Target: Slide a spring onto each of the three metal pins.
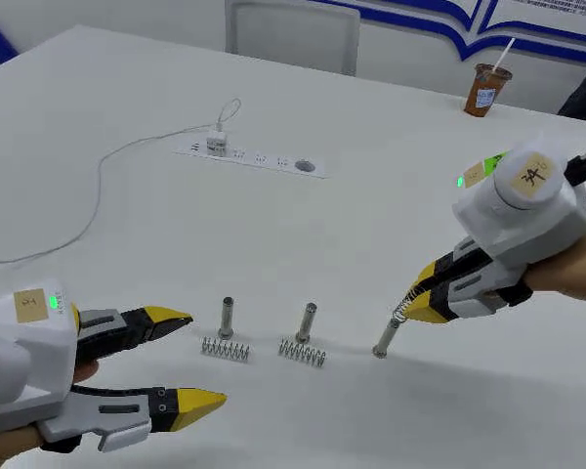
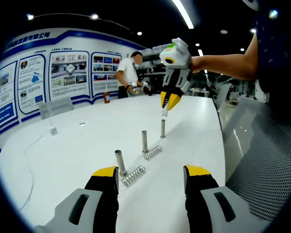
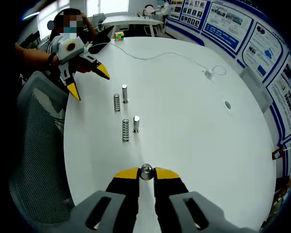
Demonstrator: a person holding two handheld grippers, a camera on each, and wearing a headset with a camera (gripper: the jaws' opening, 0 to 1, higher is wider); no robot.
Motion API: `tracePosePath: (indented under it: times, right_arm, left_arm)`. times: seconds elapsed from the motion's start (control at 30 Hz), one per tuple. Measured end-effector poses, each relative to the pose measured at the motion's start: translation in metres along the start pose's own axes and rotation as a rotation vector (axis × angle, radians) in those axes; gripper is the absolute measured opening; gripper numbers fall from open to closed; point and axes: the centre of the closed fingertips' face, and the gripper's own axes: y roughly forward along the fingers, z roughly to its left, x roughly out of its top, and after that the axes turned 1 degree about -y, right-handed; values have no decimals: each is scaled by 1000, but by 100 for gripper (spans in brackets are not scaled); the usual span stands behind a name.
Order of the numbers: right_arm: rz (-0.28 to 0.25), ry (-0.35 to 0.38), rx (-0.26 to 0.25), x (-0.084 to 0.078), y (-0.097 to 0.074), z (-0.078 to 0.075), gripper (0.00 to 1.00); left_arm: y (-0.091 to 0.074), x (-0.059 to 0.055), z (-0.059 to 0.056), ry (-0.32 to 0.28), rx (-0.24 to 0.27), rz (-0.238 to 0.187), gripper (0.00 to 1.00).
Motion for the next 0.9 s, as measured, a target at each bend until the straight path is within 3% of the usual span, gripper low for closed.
tracePosePath:
  times: [0.53,0.9]
  right_arm:
    - [46,-10,26,-7,11,-2,12]
    - [78,-7,43,-15,28,-4,12]
  left_arm:
    - [-2,-2,5,-6,14,2,56]
    - [-2,-2,5,-3,13,9,56]
